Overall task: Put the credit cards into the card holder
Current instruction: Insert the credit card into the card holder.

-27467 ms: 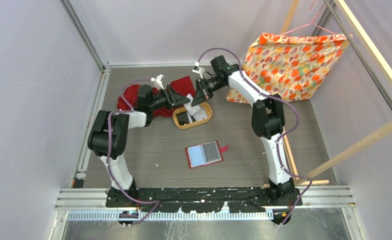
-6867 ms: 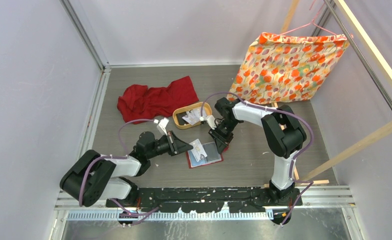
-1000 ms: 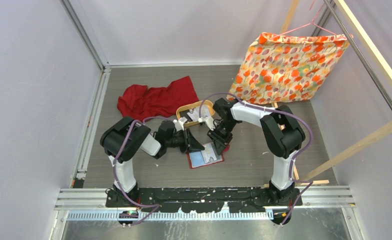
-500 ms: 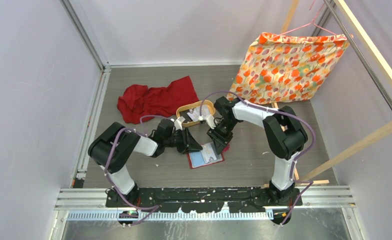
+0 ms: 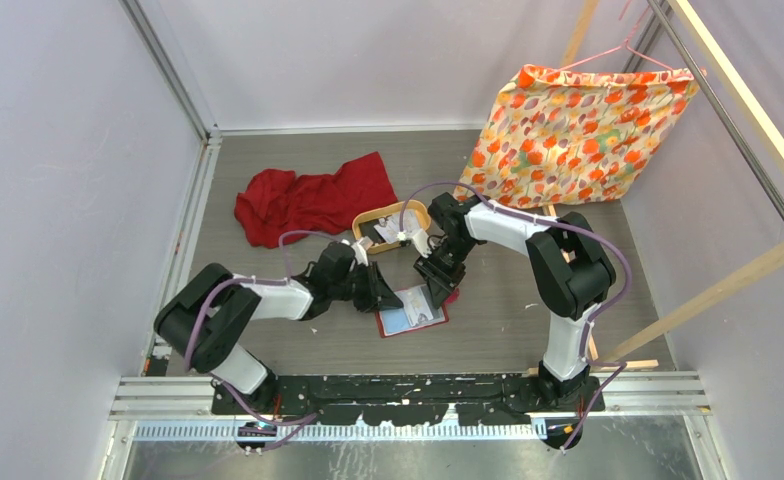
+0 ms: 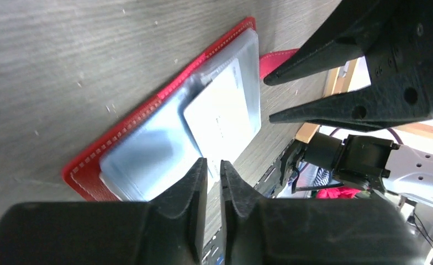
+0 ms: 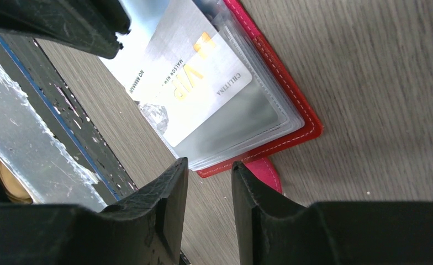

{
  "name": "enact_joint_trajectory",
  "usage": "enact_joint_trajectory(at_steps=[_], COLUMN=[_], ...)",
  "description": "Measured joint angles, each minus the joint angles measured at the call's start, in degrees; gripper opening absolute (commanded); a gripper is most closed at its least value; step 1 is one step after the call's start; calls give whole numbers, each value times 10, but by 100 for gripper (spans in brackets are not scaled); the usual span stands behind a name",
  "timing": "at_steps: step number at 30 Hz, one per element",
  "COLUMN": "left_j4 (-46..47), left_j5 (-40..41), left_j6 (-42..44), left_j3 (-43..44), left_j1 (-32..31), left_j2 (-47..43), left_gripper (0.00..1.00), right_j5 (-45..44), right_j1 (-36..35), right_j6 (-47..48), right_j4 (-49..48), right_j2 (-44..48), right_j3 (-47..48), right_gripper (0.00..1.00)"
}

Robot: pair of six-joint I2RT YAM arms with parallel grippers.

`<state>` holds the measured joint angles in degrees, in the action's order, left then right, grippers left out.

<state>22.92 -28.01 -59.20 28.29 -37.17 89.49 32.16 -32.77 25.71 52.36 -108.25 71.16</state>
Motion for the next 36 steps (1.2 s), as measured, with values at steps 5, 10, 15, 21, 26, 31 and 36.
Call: enact_joint_trajectory(at_steps=[5,10,15,21,26,31,36], left_j4=[-69,-124,-134,-123,-103,-83,-82], left_j5=[54,95,110,110,107,99,98], left_j6=[15,25,25,23,19,10,11], left_j3=[0,2,11,37,50,60,72], left_j1=[-21,-28,-42,-57,-61,-63,-64], left_j2=[-62,-81,-58,-17,10,30,40], left_gripper=[1,1,1,0,0,0,0], right_j5=[2,3,3,3,3,3,3], right_j1=[0,0,0,0,0,0,0], right_j6=[0,0,0,0,0,0,0], right_j4=[0,0,0,0,0,0,0], right_j2=[0,0,0,0,0,0,0], right_j3=[0,0,0,0,0,0,0], right_gripper=[39,39,39,39,39,39,39])
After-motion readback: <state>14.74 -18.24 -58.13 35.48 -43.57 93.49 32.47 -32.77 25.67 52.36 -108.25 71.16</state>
